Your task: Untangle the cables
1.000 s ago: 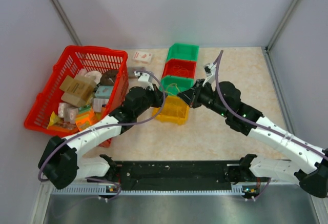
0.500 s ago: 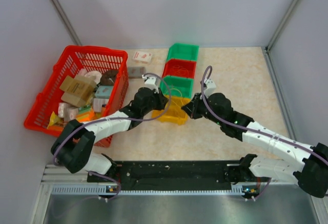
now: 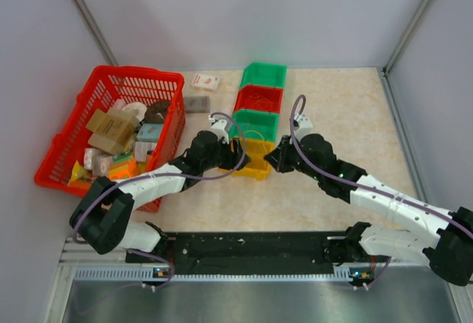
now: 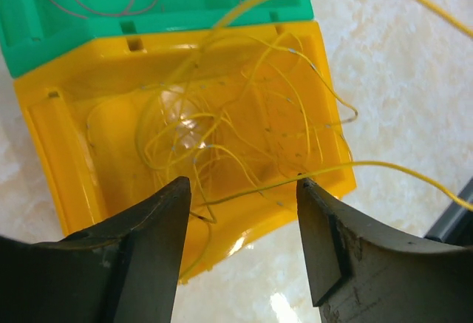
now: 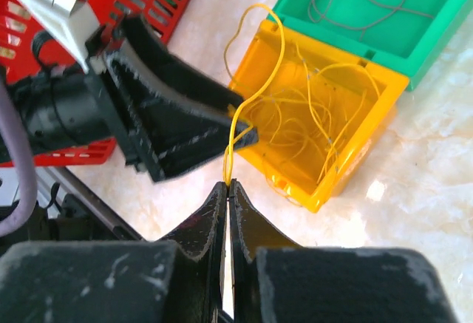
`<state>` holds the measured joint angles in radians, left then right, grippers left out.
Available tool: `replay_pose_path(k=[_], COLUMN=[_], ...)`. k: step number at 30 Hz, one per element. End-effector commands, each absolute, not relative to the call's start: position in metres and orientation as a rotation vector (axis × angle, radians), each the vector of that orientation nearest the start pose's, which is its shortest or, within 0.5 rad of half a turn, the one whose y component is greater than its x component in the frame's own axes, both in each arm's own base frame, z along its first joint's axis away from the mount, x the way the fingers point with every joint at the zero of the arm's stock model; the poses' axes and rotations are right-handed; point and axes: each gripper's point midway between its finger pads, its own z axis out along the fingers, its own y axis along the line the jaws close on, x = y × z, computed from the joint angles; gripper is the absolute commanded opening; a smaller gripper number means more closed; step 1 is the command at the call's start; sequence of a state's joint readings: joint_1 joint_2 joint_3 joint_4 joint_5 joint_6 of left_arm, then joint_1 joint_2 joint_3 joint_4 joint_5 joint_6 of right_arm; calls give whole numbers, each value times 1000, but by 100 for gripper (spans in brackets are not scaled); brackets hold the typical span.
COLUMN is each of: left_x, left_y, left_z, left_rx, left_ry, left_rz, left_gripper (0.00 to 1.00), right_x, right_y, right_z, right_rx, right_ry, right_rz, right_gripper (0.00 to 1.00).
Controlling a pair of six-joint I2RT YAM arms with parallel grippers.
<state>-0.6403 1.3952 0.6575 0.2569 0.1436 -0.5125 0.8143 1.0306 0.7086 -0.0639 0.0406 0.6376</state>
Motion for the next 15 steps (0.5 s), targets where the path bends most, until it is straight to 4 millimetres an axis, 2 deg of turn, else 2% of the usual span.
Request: replay_pose_path(k=[1,2,5,7,12,15], left_x=[267,264,256,251,243,241], left_y=[-276,-275,-267,-262,-252,-245], left_z=[123,124,129,135,159,168], left_rx=[358,373,392,402,419,422], left_ry=[2130,2132,2127,2099,2041,2016], left_rz=[-930,-931,-925,-927,-922,-891], left_gripper=[64,65,66,67,68,68], right_x=[257,262,270,269,251,235], right_y=[276,278,283,284,272,267], right_z=[234,241,241,234,202,193], right_rx=[-125,-126,-134,-147,-195,-278], right_ry=[1972,1961,1977,1999,2080,2095], right_rz=[877,873,868,869,834,847], right_gripper=[0,0,0,0,0,0])
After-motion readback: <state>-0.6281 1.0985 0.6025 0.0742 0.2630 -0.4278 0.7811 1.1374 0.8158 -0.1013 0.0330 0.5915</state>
